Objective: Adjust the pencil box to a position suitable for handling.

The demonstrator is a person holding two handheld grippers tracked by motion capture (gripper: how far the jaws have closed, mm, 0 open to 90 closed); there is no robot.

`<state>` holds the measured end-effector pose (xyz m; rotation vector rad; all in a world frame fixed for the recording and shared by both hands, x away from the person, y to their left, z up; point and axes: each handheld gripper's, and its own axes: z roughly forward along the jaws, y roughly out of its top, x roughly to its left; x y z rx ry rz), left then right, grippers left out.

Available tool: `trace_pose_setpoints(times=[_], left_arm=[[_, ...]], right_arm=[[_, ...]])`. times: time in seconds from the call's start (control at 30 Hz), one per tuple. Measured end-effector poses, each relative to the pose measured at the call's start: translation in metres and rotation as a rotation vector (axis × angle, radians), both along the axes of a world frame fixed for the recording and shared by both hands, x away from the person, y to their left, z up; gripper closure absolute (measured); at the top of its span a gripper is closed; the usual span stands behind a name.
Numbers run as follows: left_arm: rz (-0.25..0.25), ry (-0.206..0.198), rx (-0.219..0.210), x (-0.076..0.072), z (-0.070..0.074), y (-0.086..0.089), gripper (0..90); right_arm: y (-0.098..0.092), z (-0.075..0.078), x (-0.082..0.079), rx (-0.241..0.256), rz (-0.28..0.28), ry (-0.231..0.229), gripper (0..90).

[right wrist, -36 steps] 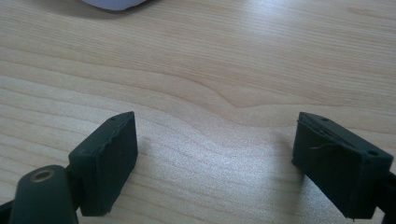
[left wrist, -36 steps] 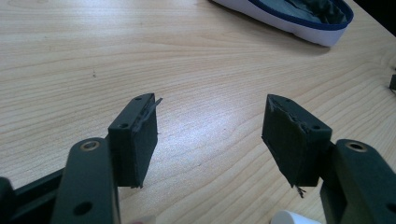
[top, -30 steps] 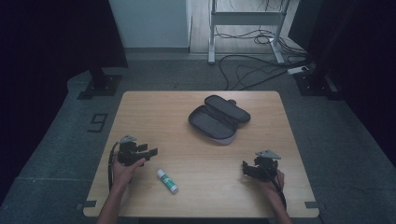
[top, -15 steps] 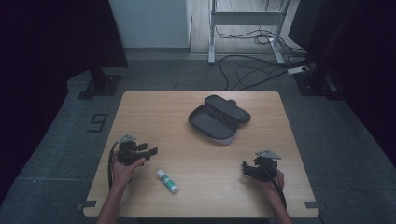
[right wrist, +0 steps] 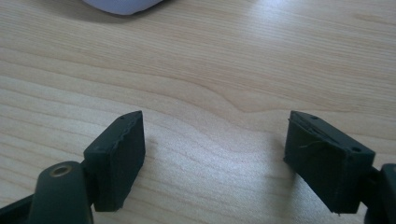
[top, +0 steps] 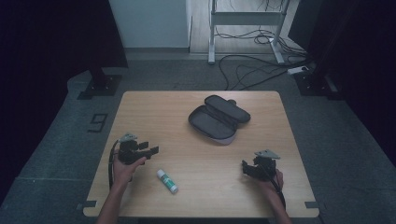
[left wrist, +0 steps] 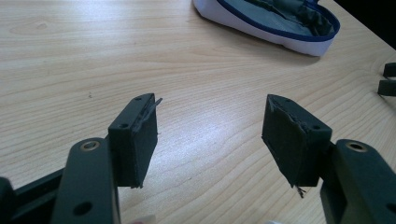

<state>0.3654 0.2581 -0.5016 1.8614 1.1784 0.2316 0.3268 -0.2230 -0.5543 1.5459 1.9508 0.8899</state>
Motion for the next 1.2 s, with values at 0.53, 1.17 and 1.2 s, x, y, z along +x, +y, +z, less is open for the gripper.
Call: trace_pose_setpoints(times=[0.53, 1.17, 1.2], left_arm=[[-0.025, 0.007, 0.017, 0.019, 0.001, -0.016, 35.9], [-0.017, -0.001, 0.042, 0.048, 0.019, -0.034, 36.5], [-0.019, 0.0, 0.045, 0.049, 0.02, -0.035, 36.5]], right_arm=[[0.011, 0.015, 0.009, 0.041, 0.028, -0.038, 23.6], [0.021, 0.032, 0.021, 0.077, 0.066, -0.077, 27.2], [0.021, 0.034, 0.022, 0.075, 0.071, -0.079, 27.2]])
